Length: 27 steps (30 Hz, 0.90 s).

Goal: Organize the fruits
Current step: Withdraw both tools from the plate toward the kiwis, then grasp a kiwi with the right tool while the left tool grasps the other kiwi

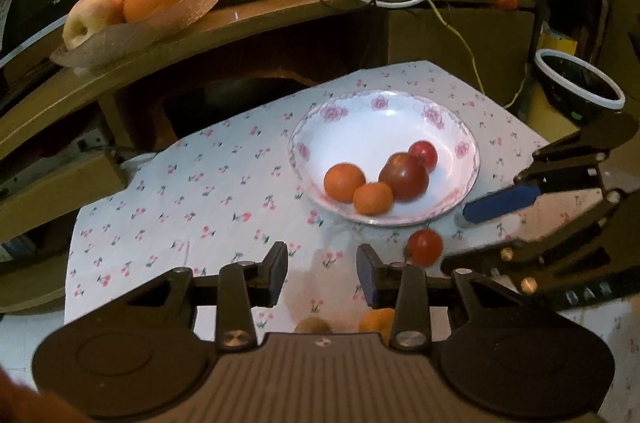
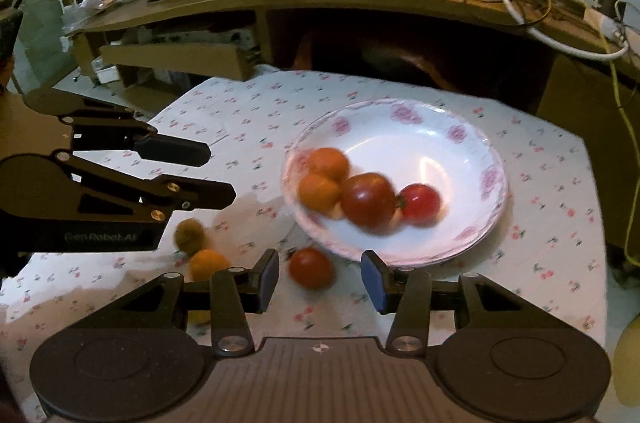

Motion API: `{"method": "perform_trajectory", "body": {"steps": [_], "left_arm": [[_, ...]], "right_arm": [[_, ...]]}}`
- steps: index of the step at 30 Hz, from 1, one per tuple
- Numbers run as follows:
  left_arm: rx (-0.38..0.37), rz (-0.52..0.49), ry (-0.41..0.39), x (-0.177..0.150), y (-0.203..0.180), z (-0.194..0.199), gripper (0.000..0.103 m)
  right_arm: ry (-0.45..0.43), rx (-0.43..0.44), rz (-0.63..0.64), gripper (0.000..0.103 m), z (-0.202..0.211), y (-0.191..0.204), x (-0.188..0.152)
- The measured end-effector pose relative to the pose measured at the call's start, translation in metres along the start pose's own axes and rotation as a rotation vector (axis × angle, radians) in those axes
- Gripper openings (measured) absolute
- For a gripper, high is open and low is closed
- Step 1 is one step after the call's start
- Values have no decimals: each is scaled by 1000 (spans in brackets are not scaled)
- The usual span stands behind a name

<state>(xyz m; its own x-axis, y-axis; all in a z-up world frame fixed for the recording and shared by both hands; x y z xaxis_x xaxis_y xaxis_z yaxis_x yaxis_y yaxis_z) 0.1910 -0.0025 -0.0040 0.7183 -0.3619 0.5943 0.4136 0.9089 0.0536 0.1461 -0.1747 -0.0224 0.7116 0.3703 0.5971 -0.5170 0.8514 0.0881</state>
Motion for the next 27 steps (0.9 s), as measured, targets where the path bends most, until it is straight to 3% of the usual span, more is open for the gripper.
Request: {"method": "perform_trajectory", "body": {"steps": [9, 18, 21, 23, 27], "left_arm": [[5, 4, 34, -18, 14, 0, 43], [-11, 0, 59, -31, 20, -1, 43], [-15, -6, 72, -35, 21, -3, 43], [-17, -6, 85, -36, 21, -7, 43], [-28, -18, 99, -38, 17, -14, 46]], "right_arm": [[72, 122, 86, 46, -15, 46, -13], [111, 130, 133, 44, -36, 63, -17], [120, 124, 142, 39, -39, 64, -19], [121, 117, 150, 28, -39, 65, -18], [124, 110, 153, 25, -38, 64, -19]]}}
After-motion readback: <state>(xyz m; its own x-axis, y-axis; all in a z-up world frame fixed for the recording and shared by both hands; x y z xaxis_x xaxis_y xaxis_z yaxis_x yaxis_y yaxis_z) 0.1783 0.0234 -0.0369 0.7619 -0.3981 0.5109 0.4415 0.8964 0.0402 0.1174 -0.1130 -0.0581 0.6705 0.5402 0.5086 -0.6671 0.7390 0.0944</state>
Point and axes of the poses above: each gripper's, at about its wrist camera, not at the fingertips, and z roughly against the way its jaws point, y to its left, x to its top, the point moved 3 cm from there along -z, roughly the way its jaws point, and after that the axes turned 7 degrees about y, right-handed, at the moved point
